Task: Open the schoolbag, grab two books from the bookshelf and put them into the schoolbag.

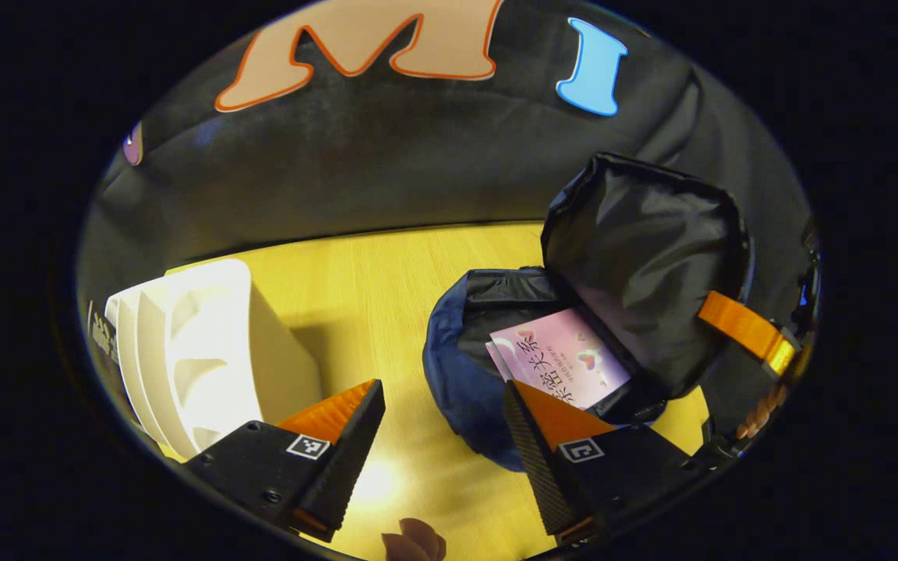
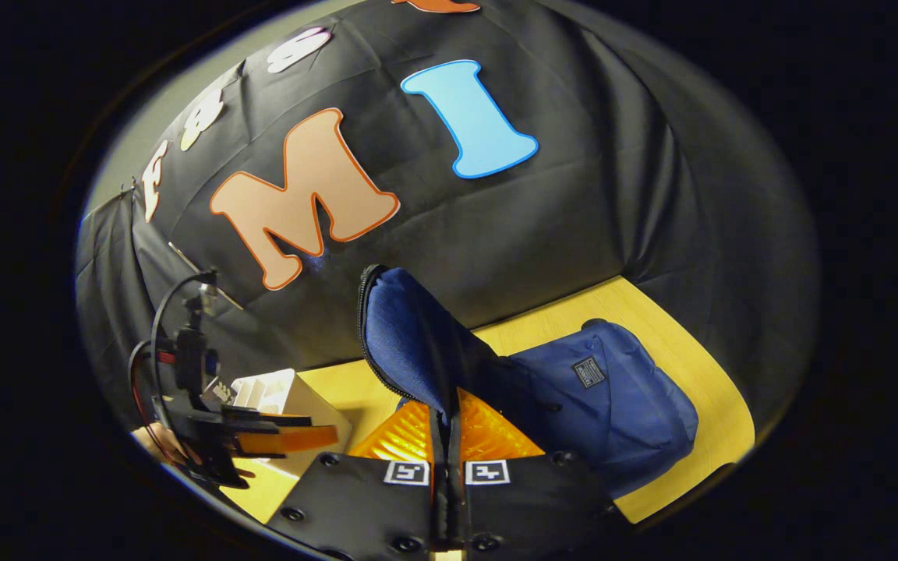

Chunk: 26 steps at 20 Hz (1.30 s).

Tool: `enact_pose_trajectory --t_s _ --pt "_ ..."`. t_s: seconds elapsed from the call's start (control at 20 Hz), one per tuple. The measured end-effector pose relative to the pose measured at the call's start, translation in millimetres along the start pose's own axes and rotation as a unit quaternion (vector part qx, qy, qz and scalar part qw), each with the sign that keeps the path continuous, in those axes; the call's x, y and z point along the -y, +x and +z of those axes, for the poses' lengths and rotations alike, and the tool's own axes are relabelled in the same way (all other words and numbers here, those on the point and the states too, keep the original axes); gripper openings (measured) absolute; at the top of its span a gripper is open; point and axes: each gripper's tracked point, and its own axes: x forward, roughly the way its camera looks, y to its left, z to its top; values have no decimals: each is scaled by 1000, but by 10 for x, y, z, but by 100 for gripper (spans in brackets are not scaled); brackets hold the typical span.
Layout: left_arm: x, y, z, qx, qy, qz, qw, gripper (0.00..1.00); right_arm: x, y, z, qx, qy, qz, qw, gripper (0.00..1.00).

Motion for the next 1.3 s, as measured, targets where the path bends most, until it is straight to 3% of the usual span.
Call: enact_pose_trajectory --t_s 0.35,0.65,0.8,1.15,1.3 --pt "-741 -900 105 40 -20 22 999 90 36 -8 9 5 9 -3 1000 5" --pt "-1757 -1600 175 71 -12 93 993 90 90 -1 24 10 23 -11 1000 5" --pt "-2134 -1867 160 76 -30 110 991 90 74 19 19 8 18 -12 1000 3" --pt "-3080 -2234 -4 52 -37 167 984 89 72 26 12 3 16 -15 1000 5" --pt "-3274 -2163 -123 14 -53 149 987 89 89 31 30 2 21 -18 1000 5"
